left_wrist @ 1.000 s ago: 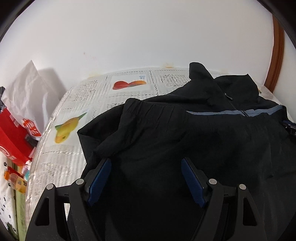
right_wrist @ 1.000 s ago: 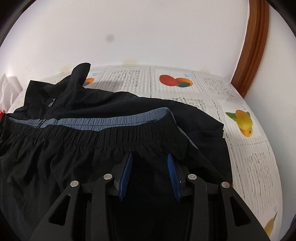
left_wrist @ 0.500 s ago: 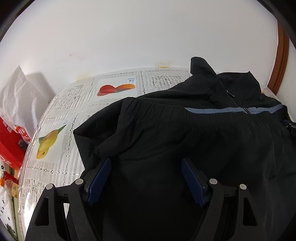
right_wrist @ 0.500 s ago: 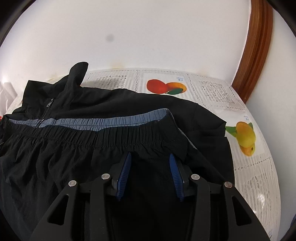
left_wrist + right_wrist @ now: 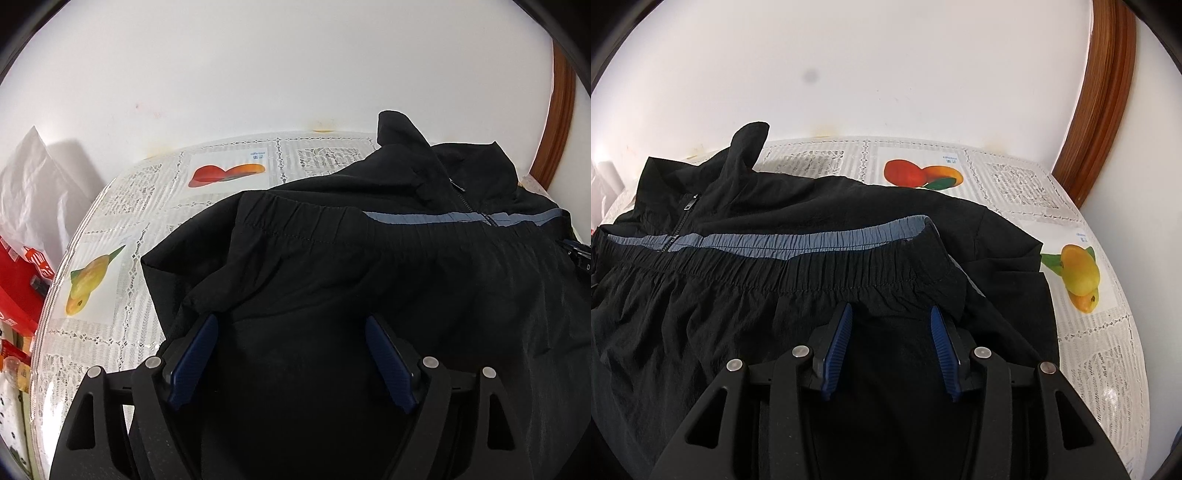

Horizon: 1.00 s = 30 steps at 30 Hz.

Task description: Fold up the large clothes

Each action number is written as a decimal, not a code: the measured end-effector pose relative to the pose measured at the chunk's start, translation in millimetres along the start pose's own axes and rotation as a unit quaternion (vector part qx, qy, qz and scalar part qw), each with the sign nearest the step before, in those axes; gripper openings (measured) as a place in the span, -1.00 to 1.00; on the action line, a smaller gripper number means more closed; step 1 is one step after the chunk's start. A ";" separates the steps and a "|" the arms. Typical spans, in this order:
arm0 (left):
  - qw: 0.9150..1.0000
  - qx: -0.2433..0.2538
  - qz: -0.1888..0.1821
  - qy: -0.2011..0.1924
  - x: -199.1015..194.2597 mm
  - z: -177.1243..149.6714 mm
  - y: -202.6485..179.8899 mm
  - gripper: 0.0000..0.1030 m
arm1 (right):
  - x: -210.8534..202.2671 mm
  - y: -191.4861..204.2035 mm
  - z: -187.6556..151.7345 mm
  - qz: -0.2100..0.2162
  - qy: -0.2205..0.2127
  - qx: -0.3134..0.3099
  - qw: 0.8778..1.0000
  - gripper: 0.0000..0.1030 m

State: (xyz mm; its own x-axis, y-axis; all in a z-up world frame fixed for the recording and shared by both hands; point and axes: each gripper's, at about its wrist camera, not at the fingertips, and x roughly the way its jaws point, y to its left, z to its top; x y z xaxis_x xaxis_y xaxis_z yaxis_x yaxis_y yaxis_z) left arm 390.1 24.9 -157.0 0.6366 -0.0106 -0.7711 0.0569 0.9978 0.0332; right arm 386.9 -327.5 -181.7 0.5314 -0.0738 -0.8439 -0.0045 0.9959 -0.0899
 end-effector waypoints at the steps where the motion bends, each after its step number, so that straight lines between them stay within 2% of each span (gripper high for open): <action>1: 1.000 0.000 0.000 0.000 -0.6 -0.3 -0.1 0.56 | 0.1 0.0 0.2 0.000 0.000 -0.001 1.000 -0.14; 30: 1.000 0.002 0.000 0.001 3.3 1.5 -1.2 0.62 | -0.8 -2.4 0.7 0.007 0.001 0.001 1.000 -0.13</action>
State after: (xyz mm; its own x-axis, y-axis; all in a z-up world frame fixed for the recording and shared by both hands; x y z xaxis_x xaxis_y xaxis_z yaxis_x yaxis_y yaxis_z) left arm 393.4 23.6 -158.6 0.6349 -0.0110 -0.7725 0.0596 0.9976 0.0348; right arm 387.1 -329.8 -180.4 0.5297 -0.0595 -0.8461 -0.0099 0.9970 -0.0763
